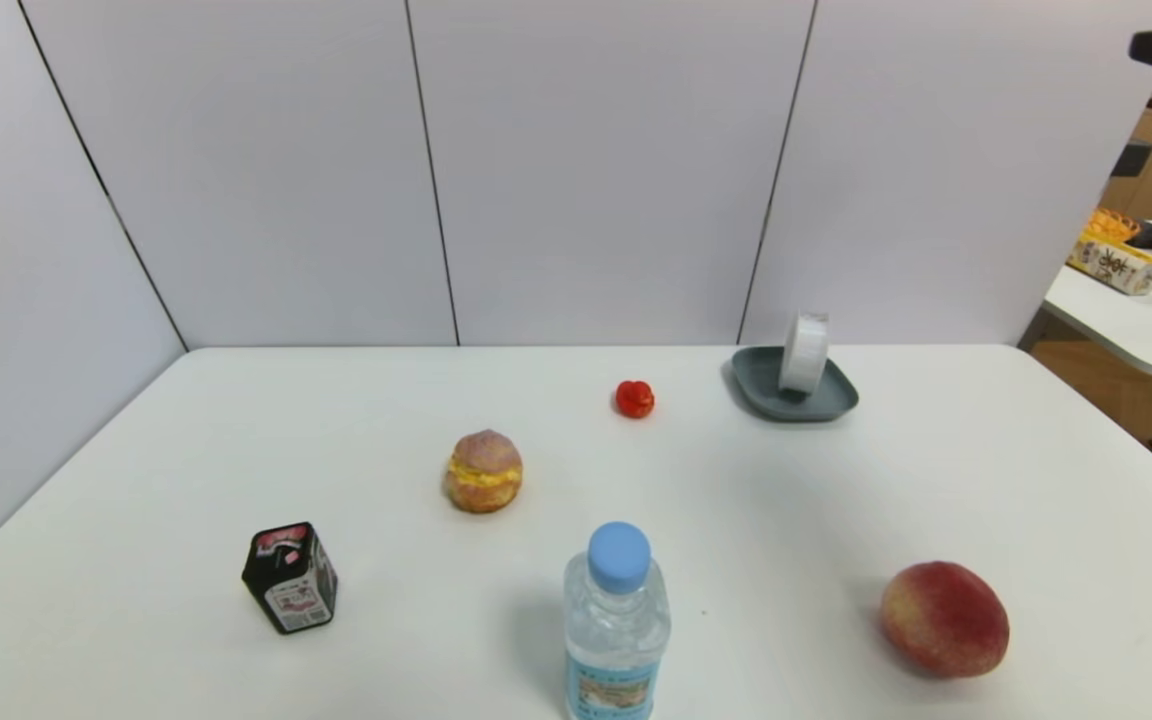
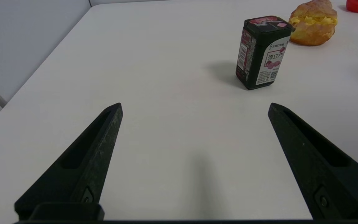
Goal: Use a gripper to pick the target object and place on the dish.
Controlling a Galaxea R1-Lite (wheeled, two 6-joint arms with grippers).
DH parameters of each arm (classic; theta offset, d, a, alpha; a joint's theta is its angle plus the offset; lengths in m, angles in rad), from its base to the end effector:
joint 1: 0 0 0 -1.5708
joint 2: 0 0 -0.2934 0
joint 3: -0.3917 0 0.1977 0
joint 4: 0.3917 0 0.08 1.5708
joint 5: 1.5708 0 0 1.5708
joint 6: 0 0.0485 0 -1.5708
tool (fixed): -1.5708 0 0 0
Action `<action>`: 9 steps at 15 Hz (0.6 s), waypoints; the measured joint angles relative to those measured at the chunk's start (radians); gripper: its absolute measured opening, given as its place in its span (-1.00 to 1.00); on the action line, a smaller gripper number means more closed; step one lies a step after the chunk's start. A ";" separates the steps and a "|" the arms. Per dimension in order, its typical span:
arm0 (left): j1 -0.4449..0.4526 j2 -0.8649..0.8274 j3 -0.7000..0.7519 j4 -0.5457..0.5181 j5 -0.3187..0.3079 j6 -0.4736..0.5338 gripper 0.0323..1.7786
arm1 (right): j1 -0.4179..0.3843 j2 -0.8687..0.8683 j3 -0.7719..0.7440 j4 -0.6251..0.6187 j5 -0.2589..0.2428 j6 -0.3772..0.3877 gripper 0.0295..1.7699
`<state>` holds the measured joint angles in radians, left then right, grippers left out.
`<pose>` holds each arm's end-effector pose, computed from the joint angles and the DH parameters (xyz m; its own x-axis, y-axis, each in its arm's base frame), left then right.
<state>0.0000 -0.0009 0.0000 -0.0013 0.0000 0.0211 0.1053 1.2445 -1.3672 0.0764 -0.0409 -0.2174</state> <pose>0.0178 0.0000 0.0757 1.0000 0.0000 0.0022 0.0000 0.9998 0.0211 0.2055 0.0197 0.3811 0.9969 0.0642 0.0462 -0.0530 0.9755 -0.2136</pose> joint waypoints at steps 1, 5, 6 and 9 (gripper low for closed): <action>0.000 0.000 0.000 0.000 0.000 0.000 0.90 | -0.019 -0.061 0.083 -0.025 0.022 0.000 0.91; 0.000 0.000 0.000 0.000 0.000 0.000 0.90 | -0.068 -0.310 0.415 -0.074 0.068 0.042 0.92; 0.000 0.000 0.000 0.000 0.000 0.000 0.90 | -0.074 -0.368 0.494 -0.078 0.071 0.050 0.92; 0.000 0.000 0.000 0.000 0.000 0.001 0.90 | -0.084 -0.550 0.713 -0.083 0.075 0.060 0.92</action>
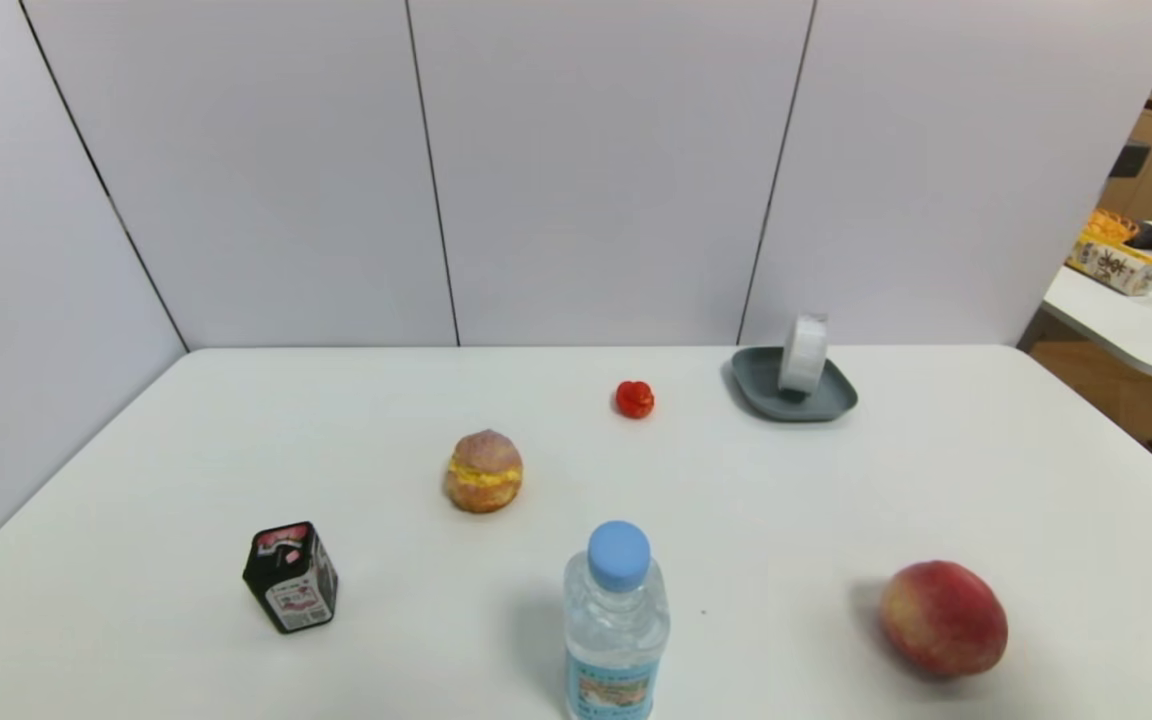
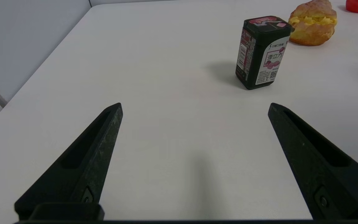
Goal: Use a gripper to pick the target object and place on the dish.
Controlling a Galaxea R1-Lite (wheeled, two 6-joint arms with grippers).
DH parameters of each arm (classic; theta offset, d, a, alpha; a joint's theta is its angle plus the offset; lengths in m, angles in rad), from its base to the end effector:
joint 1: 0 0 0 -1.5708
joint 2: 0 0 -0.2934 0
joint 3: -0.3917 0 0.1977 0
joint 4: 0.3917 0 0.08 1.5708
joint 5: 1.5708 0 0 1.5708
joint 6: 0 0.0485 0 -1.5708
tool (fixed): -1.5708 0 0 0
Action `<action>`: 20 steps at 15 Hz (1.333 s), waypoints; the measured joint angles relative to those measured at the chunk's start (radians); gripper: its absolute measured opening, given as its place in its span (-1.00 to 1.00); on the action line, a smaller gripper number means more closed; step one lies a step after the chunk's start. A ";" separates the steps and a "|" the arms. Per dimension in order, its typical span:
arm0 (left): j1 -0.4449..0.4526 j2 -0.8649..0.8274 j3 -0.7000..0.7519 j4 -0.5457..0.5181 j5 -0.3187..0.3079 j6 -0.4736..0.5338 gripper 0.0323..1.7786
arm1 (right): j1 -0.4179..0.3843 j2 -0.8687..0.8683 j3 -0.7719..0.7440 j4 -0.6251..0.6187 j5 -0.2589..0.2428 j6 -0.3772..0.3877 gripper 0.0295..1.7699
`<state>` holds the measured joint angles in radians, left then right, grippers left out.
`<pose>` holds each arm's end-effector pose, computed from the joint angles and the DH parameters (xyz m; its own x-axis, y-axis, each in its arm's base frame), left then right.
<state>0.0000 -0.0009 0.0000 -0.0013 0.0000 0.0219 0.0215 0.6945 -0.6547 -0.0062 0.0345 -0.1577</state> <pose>0.0178 0.0000 0.0757 1.0000 0.0000 0.0022 0.0000 0.9998 0.0219 0.0885 0.0036 0.2516 0.9979 0.0560 -0.0336 -0.0605 0.9859 -0.1558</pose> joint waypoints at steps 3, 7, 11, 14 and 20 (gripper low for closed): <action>0.000 0.000 0.000 0.000 0.000 -0.001 0.90 | -0.007 -0.174 0.194 0.005 0.005 0.002 0.92; 0.000 0.000 0.000 0.000 -0.001 -0.001 0.90 | -0.041 -0.363 0.305 0.159 0.053 0.036 0.92; 0.000 0.000 0.000 0.000 0.000 -0.001 0.90 | -0.024 -0.521 0.384 0.169 0.003 0.037 0.92; 0.000 0.000 0.000 0.000 0.000 -0.001 0.90 | -0.018 -0.618 0.442 0.166 -0.011 0.037 0.92; 0.000 0.000 0.000 0.000 0.000 0.000 0.90 | -0.017 -0.694 0.626 -0.021 -0.036 0.064 0.92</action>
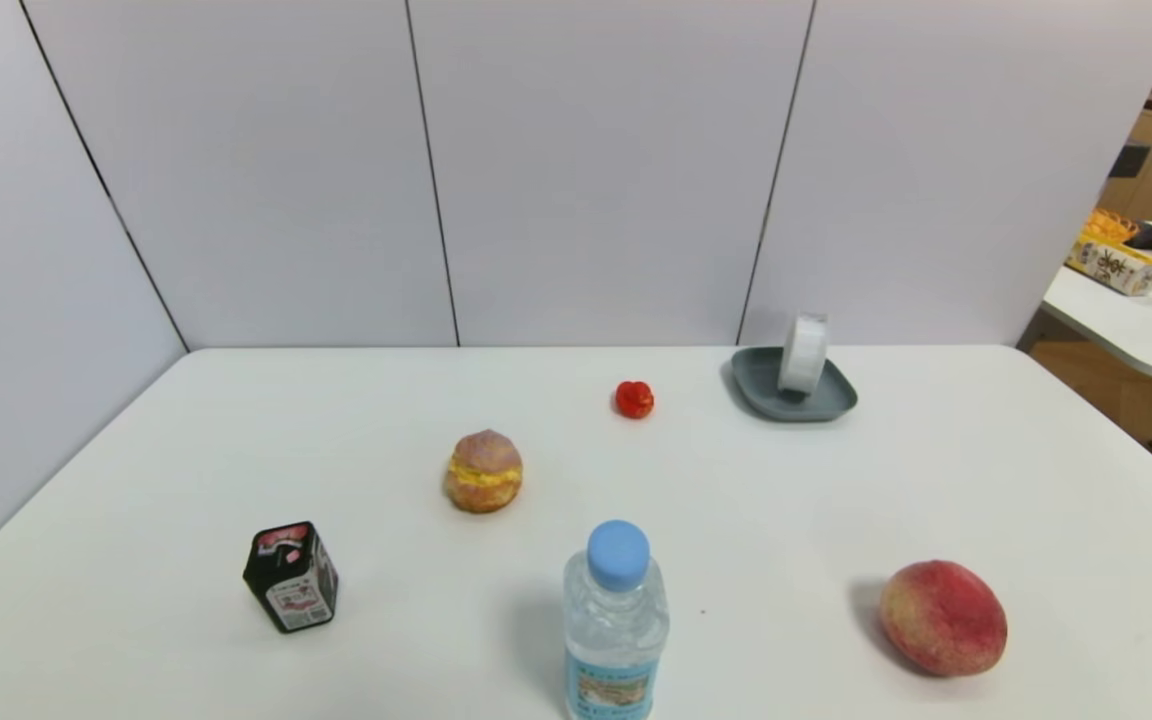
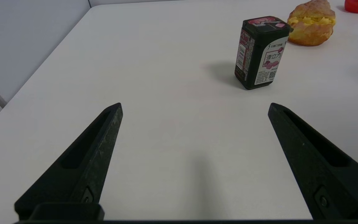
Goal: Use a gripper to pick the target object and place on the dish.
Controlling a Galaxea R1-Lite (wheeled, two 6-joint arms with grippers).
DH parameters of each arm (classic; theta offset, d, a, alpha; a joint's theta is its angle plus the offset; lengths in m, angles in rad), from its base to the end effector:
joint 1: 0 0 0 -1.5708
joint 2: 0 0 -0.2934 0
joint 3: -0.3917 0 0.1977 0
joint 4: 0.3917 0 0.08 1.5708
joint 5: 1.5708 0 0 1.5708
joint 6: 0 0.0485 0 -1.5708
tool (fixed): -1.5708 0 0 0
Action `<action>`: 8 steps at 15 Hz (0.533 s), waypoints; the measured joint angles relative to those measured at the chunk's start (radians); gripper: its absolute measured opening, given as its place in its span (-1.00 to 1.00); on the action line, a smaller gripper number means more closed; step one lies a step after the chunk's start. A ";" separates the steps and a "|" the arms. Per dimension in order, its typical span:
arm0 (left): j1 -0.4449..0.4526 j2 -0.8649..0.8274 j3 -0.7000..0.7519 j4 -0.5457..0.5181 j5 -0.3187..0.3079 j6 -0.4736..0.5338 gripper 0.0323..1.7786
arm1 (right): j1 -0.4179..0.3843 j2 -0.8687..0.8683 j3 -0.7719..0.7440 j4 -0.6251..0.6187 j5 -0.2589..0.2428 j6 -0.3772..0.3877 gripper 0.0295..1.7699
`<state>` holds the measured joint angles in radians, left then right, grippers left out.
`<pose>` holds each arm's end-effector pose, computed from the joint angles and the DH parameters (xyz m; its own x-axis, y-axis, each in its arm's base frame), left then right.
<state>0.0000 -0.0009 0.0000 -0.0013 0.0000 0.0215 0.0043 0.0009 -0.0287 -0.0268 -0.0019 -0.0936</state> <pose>0.0178 0.0000 0.0757 1.0000 0.0000 0.0022 0.0000 0.9998 0.0215 0.0155 0.0000 0.0878 0.9985 0.0024 0.0546 0.0027 0.9956 -0.0932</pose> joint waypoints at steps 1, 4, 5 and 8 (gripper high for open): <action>0.000 0.000 0.000 0.000 0.000 0.000 0.90 | 0.000 -0.002 0.013 -0.008 0.002 0.009 0.92; 0.000 0.000 0.000 0.000 0.000 0.000 0.90 | 0.000 -0.003 0.027 0.009 0.002 0.015 0.92; 0.000 0.000 0.000 0.000 0.000 0.000 0.90 | 0.000 -0.003 0.027 0.009 0.003 0.016 0.92; 0.000 0.000 0.000 0.000 0.000 0.000 0.90 | 0.000 -0.003 0.028 0.023 0.003 0.019 0.92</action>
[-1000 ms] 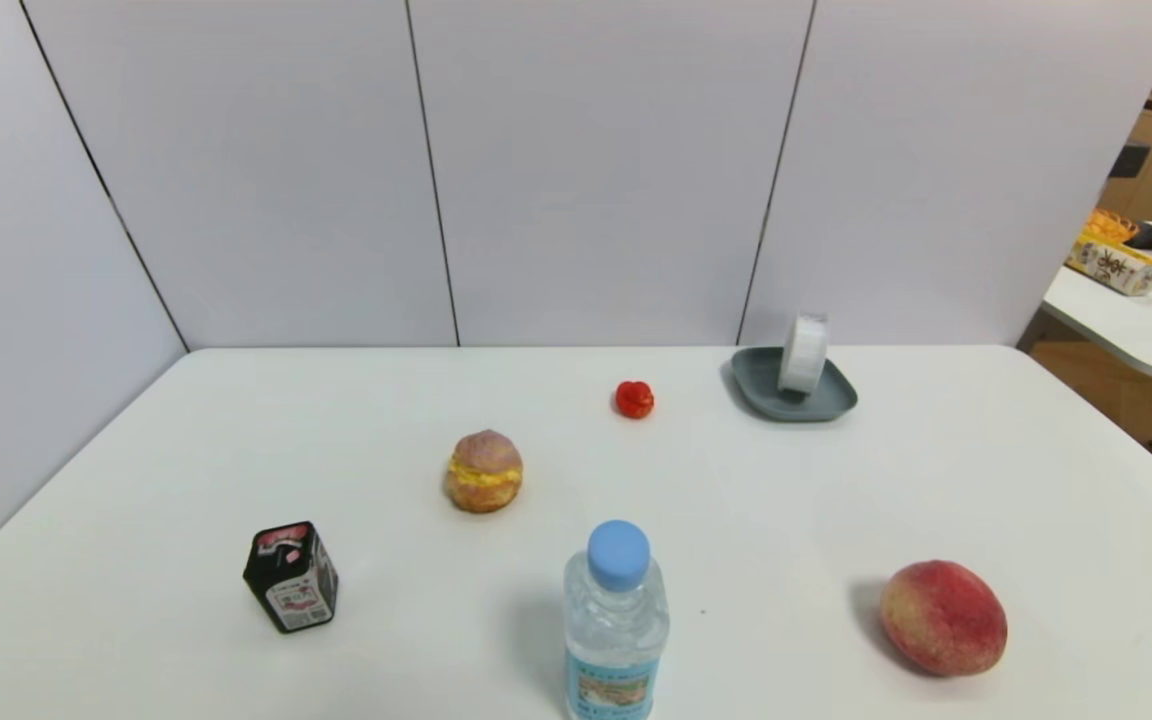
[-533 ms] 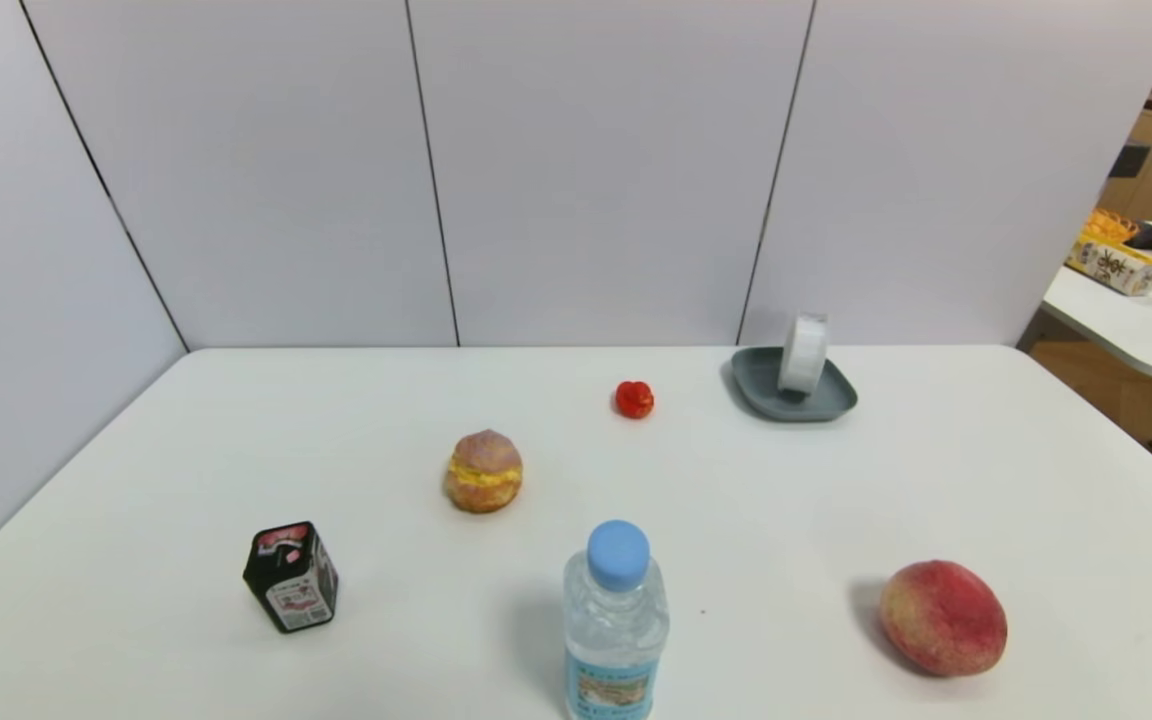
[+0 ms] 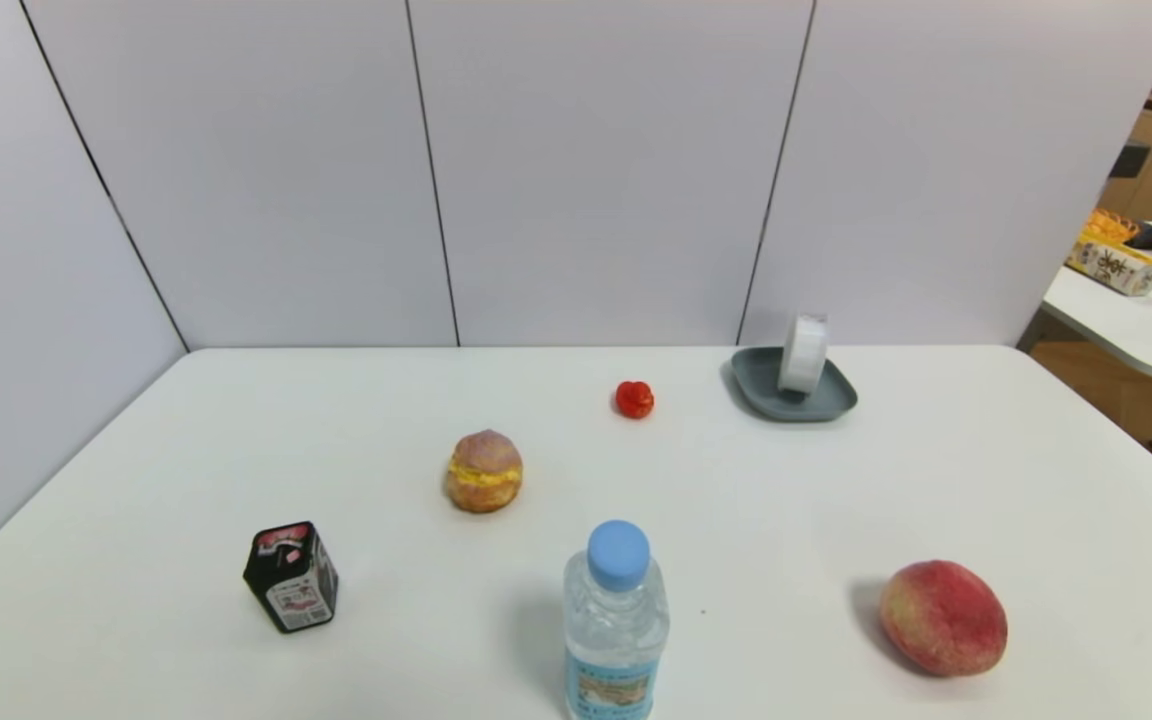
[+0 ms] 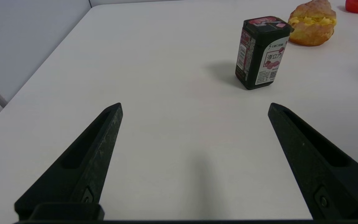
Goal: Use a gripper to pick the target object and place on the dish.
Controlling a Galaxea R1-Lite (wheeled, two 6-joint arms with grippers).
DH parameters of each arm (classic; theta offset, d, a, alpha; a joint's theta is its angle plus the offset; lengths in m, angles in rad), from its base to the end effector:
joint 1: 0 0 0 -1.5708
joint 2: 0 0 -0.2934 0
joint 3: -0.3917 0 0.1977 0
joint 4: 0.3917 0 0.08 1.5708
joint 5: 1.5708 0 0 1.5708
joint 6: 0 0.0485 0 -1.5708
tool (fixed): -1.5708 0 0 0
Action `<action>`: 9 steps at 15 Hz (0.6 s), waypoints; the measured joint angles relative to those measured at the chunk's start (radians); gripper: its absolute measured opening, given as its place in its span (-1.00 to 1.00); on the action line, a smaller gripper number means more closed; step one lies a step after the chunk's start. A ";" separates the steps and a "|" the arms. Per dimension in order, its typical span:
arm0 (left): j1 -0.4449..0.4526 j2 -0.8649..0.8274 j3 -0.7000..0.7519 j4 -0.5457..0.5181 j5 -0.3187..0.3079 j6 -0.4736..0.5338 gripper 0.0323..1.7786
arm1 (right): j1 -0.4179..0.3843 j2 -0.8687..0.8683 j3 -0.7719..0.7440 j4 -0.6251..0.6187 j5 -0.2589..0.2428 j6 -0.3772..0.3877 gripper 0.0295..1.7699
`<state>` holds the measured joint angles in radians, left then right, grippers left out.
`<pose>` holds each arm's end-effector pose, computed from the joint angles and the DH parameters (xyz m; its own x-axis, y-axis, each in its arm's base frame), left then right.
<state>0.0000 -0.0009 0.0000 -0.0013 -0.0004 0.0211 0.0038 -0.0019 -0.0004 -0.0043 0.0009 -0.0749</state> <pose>0.0178 0.0000 0.0757 1.0000 -0.0004 0.0022 0.0004 0.9998 0.0211 0.0176 0.0001 0.0762 1.0000 0.0047 0.0066 -0.0042 0.9972 -0.0748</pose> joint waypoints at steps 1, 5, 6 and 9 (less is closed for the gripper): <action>0.000 0.000 0.000 0.000 0.000 0.000 0.90 | 0.000 0.000 0.000 -0.001 0.000 0.001 0.92; 0.000 0.000 0.000 0.000 0.000 0.000 0.90 | 0.000 0.000 0.000 0.001 0.000 0.005 0.92; 0.000 0.000 0.000 0.000 0.000 0.000 0.90 | 0.000 0.000 0.000 0.001 0.000 0.004 0.92; 0.000 0.000 0.000 0.000 0.000 0.000 0.90 | 0.000 0.000 0.000 0.002 0.000 0.004 0.92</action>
<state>0.0000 -0.0009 0.0000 -0.0013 -0.0004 0.0211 0.0038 -0.0019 0.0000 -0.0023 0.0009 -0.0711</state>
